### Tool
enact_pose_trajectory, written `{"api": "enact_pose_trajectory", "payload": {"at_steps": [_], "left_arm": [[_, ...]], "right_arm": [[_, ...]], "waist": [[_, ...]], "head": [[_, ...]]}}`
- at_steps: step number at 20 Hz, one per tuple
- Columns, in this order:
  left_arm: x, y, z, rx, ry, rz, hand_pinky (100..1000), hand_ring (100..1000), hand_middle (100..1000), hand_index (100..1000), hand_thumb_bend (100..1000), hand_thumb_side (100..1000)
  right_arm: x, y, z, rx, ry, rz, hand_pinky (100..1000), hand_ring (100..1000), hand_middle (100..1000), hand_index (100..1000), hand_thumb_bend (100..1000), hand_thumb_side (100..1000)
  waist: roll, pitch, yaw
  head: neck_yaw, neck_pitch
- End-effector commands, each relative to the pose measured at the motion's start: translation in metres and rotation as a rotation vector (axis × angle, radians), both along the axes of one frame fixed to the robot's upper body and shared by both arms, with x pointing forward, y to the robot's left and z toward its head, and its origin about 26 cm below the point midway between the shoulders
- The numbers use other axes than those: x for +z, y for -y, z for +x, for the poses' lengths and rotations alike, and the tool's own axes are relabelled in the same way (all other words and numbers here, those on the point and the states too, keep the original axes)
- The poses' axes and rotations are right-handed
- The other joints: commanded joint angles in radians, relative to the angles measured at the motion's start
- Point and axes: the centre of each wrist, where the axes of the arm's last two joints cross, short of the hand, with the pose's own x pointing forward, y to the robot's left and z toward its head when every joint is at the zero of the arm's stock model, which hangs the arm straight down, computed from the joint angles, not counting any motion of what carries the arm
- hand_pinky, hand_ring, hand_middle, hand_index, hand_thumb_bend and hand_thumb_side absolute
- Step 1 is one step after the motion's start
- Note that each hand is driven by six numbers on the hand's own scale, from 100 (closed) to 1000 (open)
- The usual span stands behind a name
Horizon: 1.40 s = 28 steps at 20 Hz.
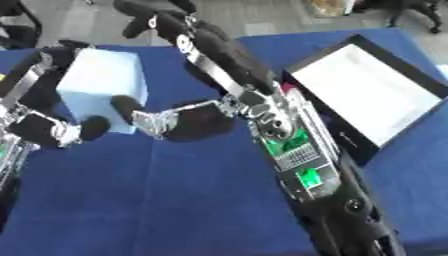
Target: Pick up the objects with one hand, pass them to the other hand, and then place them into the box on the other side of the table.
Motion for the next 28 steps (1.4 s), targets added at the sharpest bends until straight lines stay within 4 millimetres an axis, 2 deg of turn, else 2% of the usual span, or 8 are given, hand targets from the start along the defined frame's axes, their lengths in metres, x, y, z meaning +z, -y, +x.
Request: {"api": "enact_pose_trajectory", "payload": {"at_steps": [1, 8, 13, 15, 20, 24, 26, 28], "left_arm": [[0.01, 0.006, 0.0, -0.015, 0.05, 0.026, 822, 479, 454, 601, 498, 377], [0.014, 0.011, 0.001, -0.02, 0.099, 0.07, 819, 480, 455, 603, 487, 373], [0.021, 0.013, -0.001, -0.013, 0.145, 0.089, 816, 482, 456, 606, 478, 370], [0.022, 0.014, -0.002, -0.009, 0.16, 0.096, 815, 482, 457, 607, 477, 372], [0.025, 0.013, -0.003, 0.002, 0.18, 0.102, 814, 482, 457, 608, 474, 373], [0.027, 0.013, -0.005, 0.008, 0.195, 0.109, 813, 482, 458, 609, 474, 375], [0.028, 0.012, -0.005, 0.011, 0.201, 0.113, 812, 481, 457, 608, 473, 373], [0.028, 0.012, -0.005, 0.014, 0.202, 0.116, 812, 481, 457, 608, 472, 374]], "right_arm": [[0.006, -0.003, -0.001, 0.038, 0.013, -0.033, 853, 890, 779, 1000, 254, 499], [0.006, -0.005, -0.003, 0.078, 0.017, -0.111, 827, 862, 761, 1000, 237, 519], [0.008, -0.003, -0.004, 0.075, 0.035, -0.172, 775, 801, 672, 1000, 197, 481], [0.008, -0.003, -0.004, 0.07, 0.042, -0.192, 744, 750, 589, 950, 137, 399], [0.01, -0.001, -0.006, 0.041, 0.068, -0.228, 703, 692, 524, 917, 100, 223], [0.013, 0.002, -0.007, 0.009, 0.11, -0.256, 741, 743, 624, 952, 100, 242], [0.014, 0.002, -0.007, -0.003, 0.131, -0.259, 765, 772, 681, 987, 158, 345], [0.014, 0.002, -0.007, -0.005, 0.142, -0.255, 781, 788, 701, 1000, 177, 368]], "waist": [[-0.013, -0.014, -0.001], [-0.015, -0.014, -0.004], [-0.014, -0.014, -0.006], [-0.014, -0.014, -0.006], [-0.012, -0.014, -0.008], [-0.011, -0.013, -0.01], [-0.011, -0.013, -0.01], [-0.011, -0.013, -0.01]], "head": [[0.001, -0.002], [0.005, -0.002], [0.007, -0.002], [0.008, -0.002], [0.007, -0.002], [0.004, -0.002], [0.004, -0.002], [0.004, -0.002]]}}
